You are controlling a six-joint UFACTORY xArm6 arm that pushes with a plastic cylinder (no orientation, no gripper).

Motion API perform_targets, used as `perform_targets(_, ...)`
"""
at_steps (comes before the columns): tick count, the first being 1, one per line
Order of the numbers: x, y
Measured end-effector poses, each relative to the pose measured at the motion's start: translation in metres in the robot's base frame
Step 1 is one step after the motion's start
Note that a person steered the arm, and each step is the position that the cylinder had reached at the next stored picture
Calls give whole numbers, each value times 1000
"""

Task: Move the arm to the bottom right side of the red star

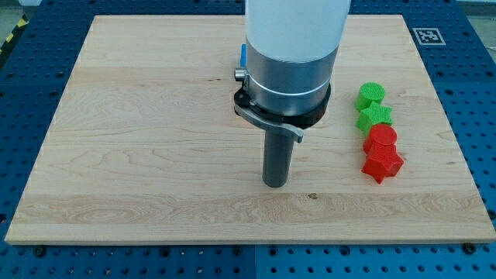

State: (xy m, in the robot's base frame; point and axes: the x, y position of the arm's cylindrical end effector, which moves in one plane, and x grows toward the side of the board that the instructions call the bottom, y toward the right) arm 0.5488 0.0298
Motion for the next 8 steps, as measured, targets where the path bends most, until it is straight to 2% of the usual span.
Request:
perform_targets(3, -3, 8)
perform_targets(4, 11, 39)
perform_targets(6, 54, 140)
perform_targets(8, 69, 244)
